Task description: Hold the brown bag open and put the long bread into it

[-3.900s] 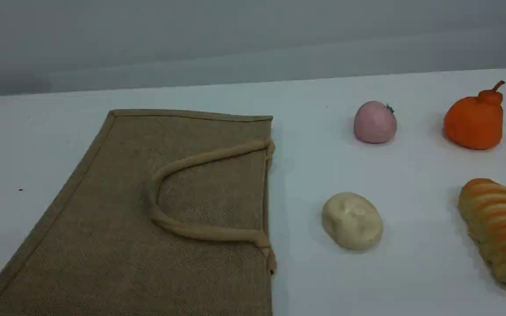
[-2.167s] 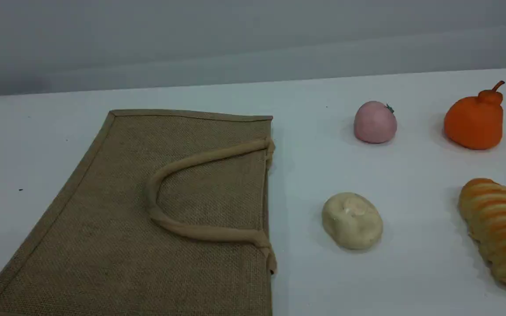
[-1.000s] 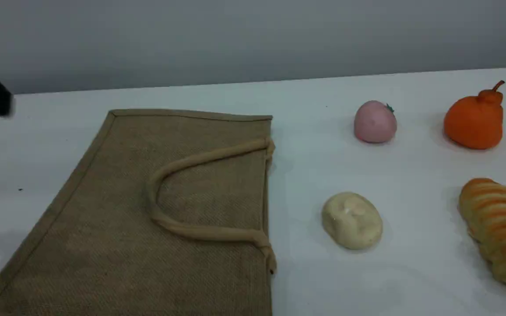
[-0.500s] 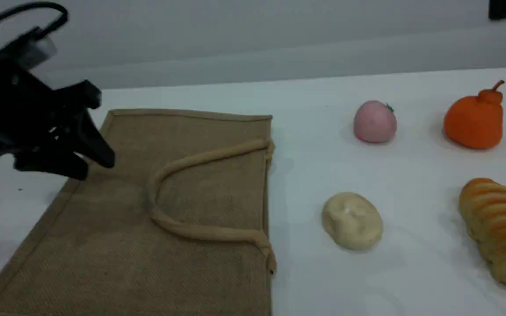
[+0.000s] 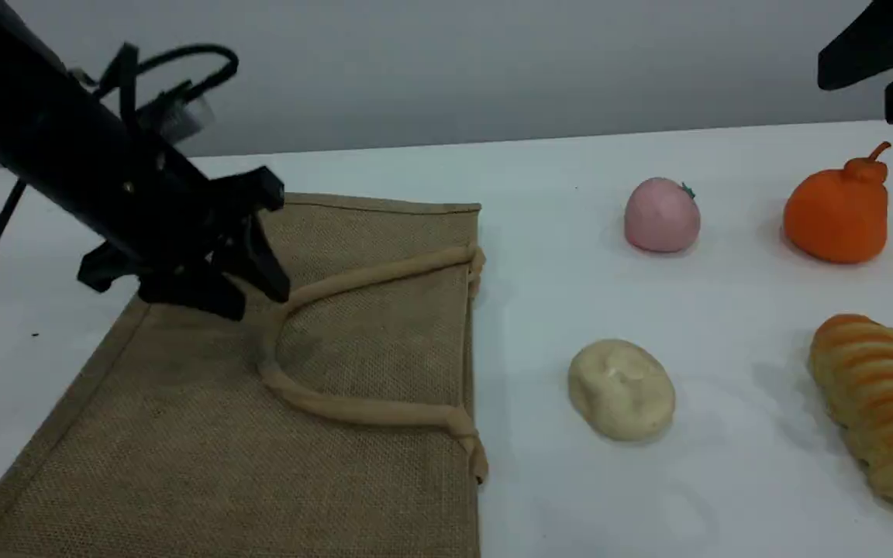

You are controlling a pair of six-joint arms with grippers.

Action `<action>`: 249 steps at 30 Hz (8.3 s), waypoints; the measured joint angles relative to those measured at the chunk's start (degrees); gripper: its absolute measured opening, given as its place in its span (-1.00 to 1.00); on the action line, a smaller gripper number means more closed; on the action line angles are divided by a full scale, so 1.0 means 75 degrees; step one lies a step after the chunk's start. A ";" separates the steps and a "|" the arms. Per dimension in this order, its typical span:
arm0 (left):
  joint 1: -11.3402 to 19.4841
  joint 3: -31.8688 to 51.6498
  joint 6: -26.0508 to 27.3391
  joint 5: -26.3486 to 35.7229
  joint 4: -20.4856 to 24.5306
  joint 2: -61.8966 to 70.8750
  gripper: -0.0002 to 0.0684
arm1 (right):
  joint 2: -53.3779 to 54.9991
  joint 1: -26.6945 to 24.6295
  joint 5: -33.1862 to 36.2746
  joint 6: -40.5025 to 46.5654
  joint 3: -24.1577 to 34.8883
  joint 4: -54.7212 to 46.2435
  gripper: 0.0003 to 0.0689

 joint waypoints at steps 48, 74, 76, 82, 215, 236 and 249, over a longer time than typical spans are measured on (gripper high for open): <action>-0.0605 -0.1915 -0.1193 0.2151 0.1823 -0.0923 -0.76 | 0.0009 0.0000 -0.0147 -0.0201 0.0000 0.0190 0.09; -0.0605 -0.4588 0.0318 0.5772 0.2750 -0.2599 -0.76 | 0.1978 0.0000 -0.0983 -0.0405 0.0007 0.0199 0.09; -0.0605 -0.4649 0.0547 0.5842 0.2622 -0.2599 -0.76 | 0.1971 0.0000 -0.1009 -0.0405 0.0007 0.0199 0.09; -0.0605 -0.5181 0.1149 0.5833 0.2496 -0.2593 -0.76 | 0.2012 0.0000 -0.1221 -0.0405 0.0007 0.0192 0.09; -0.0605 -0.5390 0.2298 0.5794 0.1156 -0.2432 -0.76 | 0.3326 0.4037 -0.0738 -0.2068 -0.2596 0.4504 -0.22; -0.0605 -0.5390 0.2207 0.5808 0.1247 -0.2432 -0.76 | 0.3078 0.4020 -0.0871 -0.2146 -0.2582 0.3594 0.43; -0.0605 -0.5390 0.2170 0.5808 0.1247 -0.2432 -0.76 | 0.3092 0.4029 -0.1272 -0.1821 -0.2582 0.2865 0.43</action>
